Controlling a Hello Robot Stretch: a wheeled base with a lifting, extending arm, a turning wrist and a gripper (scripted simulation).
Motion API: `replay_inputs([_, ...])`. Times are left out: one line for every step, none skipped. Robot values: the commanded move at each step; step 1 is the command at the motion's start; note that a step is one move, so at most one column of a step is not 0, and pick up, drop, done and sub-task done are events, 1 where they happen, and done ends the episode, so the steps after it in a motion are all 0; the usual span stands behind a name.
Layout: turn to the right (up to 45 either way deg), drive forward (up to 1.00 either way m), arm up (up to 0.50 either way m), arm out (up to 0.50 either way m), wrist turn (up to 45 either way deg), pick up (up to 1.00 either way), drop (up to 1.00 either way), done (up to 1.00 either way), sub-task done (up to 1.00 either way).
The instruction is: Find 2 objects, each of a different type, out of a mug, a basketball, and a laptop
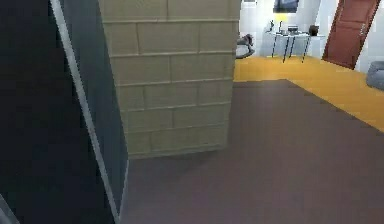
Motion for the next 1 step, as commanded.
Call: replay_inputs([33.0, 0.0, 0.0, 0.0, 0.0, 0.0, 0.0, 0.0, 0.0])
